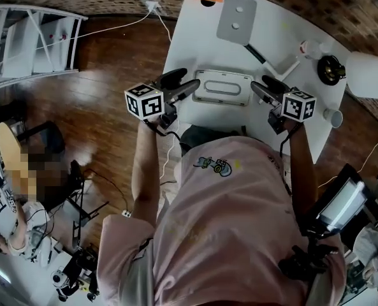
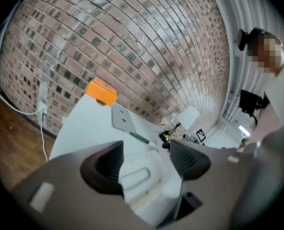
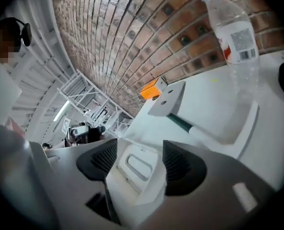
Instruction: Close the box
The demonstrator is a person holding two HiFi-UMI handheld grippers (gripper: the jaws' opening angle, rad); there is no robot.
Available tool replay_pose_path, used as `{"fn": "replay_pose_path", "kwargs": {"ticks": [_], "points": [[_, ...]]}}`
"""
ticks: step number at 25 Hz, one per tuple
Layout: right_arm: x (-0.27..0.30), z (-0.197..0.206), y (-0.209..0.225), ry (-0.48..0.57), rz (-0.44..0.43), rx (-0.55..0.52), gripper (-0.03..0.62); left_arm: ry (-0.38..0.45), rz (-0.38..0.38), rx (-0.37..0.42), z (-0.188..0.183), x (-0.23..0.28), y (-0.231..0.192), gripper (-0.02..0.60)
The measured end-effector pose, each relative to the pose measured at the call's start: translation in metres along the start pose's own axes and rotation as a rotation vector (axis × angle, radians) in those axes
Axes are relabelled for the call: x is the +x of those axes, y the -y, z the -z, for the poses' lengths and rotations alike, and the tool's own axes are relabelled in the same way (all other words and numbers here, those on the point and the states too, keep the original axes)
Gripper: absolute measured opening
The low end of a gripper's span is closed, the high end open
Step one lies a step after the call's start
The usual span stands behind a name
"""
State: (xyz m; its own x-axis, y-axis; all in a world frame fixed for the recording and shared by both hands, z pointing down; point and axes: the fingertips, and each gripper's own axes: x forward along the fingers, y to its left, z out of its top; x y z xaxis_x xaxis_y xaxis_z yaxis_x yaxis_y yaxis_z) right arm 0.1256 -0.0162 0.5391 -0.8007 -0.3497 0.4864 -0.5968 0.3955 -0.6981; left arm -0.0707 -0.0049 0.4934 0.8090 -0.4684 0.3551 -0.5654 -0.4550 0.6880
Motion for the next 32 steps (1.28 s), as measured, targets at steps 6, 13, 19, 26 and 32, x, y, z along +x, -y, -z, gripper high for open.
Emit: {"fn": "replay_pose_path", "kwargs": {"ticks": [6,13,19,26,32], "points": [[0.035,-0.078,0.039,0.046,0.028,0.081,0.321,-0.072,0.068,-0.063,-0.084,0.097,-0.065,0.349],[0.093,-0.115,0.118,0.079,0.076,0.413,0.321,-0.109,0.074,-0.362,-0.105,0.186,-0.134,0.365],[0.128,-0.129,0.134,0.068,0.039,0.475,0.248,-0.136,0.13,-0.421,-0.105,0.208,-0.155,0.33],[0.141,-0.131,0.134,0.073,-0.016,0.502,0.071,-0.139,0.194,-0.468,-0.105,0.222,-0.148,0.185],[0.105,-0.152,0.092,0.174,-0.147,0.501,0.064,-0.011,0.271,-0.55,-0.105,0.196,-0.112,0.135]]}}
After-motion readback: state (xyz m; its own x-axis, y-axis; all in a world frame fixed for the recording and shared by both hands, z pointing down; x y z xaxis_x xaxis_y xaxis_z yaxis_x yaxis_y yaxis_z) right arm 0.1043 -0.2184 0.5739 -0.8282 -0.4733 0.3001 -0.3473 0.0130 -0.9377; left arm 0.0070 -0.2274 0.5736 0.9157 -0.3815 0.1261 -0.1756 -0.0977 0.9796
